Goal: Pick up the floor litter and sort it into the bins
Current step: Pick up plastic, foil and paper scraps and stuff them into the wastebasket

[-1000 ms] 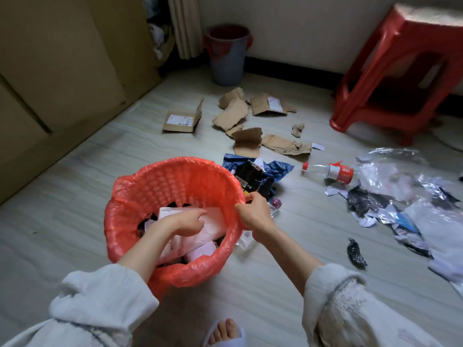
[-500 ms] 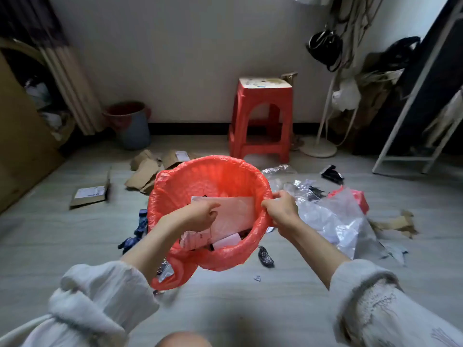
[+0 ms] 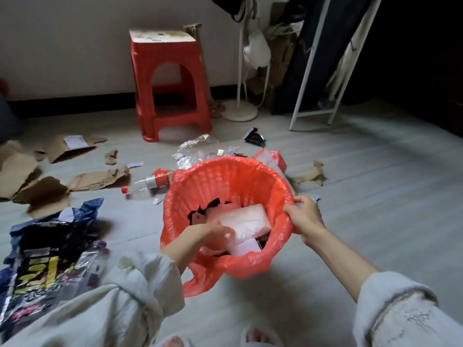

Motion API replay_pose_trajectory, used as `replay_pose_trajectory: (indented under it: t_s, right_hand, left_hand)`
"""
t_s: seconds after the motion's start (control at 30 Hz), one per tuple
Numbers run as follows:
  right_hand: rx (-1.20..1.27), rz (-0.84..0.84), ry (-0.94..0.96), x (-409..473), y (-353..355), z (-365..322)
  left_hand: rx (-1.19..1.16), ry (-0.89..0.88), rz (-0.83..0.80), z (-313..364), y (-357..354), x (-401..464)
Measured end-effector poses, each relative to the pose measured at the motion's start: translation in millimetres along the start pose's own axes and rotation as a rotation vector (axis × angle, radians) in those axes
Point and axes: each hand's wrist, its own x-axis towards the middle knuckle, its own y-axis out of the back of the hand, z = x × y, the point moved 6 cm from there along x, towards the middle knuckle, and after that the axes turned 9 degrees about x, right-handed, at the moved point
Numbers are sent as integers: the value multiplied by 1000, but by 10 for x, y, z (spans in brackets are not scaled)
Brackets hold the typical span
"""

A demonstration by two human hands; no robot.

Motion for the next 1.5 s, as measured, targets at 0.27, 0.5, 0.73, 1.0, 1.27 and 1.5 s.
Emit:
replay_pose_trajectory:
  t_s: [0.27, 0.5, 0.73, 1.0, 1.27, 1.5]
  right_hand:
    - [64, 300, -197, 595, 497, 1067]
    - [-191, 334, -208, 667, 530, 1126]
    - [-978, -265, 580, 360, -125, 725]
    - [-1303, -773, 106, 710, -646, 1257]
    - [-1481, -907, -93, 1517, -1128, 2539]
    - [-1577, -1013, 3, 1401, -1303, 2518]
  left_hand:
    - [185, -206, -106, 632, -275, 874]
    - [158, -273, 91, 769, -219, 1159]
    - [336, -335, 305, 591, -156, 860]
    - [247, -211, 619, 143, -78, 678]
    - [299, -176, 801, 138, -107, 737]
    - [229, -174, 793, 109, -198, 810]
